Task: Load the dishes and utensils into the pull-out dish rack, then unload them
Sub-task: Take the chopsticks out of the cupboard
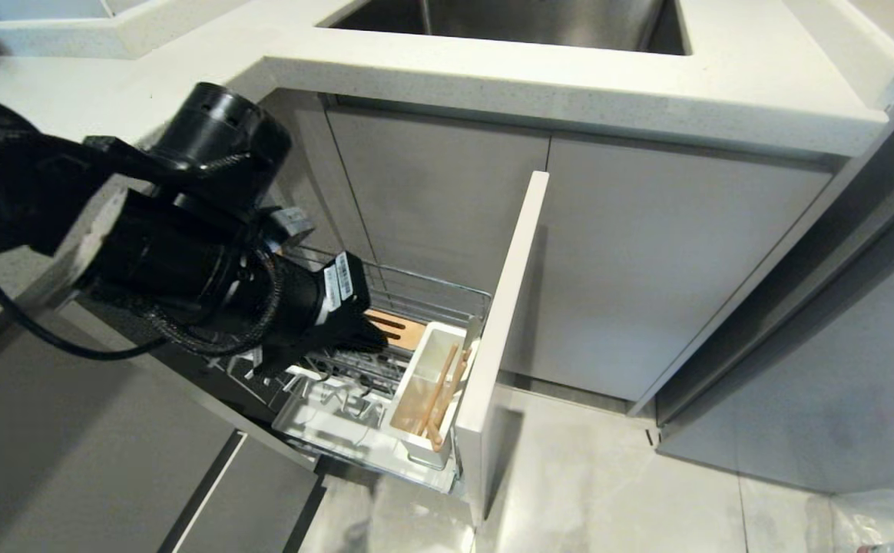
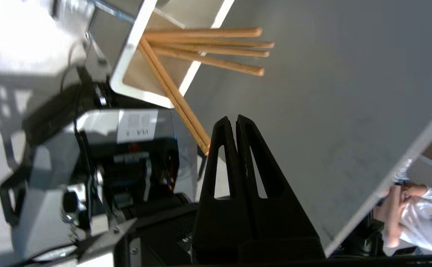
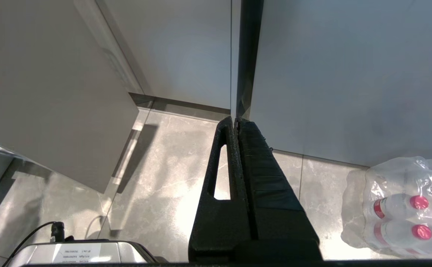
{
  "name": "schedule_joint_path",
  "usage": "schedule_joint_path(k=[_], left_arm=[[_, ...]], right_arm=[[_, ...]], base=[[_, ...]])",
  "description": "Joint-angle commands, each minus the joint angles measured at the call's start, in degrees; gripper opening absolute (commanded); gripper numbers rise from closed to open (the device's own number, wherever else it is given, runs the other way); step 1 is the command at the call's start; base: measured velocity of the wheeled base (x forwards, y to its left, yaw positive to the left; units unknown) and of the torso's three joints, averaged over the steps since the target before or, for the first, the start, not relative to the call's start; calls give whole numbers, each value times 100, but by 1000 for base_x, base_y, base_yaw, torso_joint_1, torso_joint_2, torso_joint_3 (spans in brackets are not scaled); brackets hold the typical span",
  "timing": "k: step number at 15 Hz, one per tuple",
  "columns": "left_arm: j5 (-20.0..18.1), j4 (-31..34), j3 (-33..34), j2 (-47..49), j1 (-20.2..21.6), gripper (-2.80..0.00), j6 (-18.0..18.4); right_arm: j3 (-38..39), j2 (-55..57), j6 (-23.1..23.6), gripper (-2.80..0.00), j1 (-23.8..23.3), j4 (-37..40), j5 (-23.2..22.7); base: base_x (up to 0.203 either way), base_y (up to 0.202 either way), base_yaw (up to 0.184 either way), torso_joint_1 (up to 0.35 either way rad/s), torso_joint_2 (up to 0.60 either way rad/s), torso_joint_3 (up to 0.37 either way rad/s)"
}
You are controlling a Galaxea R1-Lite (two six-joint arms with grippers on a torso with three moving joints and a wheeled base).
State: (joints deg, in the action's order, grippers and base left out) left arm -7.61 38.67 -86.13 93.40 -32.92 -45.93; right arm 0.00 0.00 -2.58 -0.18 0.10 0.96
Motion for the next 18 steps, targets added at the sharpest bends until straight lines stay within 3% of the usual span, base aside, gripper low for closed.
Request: schedule_joint_path(k=[1, 5, 9, 10, 12, 18], left_arm=[[-21, 33, -7, 388, -95, -280, -164], [-93, 118, 201, 748, -115, -280, -504], [-708, 207, 116, 776, -70, -280, -557], [-878, 292, 112, 775, -49, 0, -557], [-1094, 464, 83, 814, -48, 0, -595], [-1129, 483, 26, 1245, -4, 0, -697]], right_arm=[[9, 0, -5, -280, 1, -1, 0], [9, 0, 2, -280, 1, -1, 0], [9, 0, 0, -280, 1, -1, 0], [9, 0, -1, -280, 1, -1, 0], [9, 0, 2, -280, 1, -1, 0], [9, 0, 3, -280, 1, -1, 0]], base=[[0, 0, 0, 0, 0, 0], [0, 0, 0, 0, 0, 0], [0, 0, 0, 0, 0, 0], [0, 0, 0, 0, 0, 0], [0, 0, 0, 0, 0, 0], [0, 0, 0, 0, 0, 0]])
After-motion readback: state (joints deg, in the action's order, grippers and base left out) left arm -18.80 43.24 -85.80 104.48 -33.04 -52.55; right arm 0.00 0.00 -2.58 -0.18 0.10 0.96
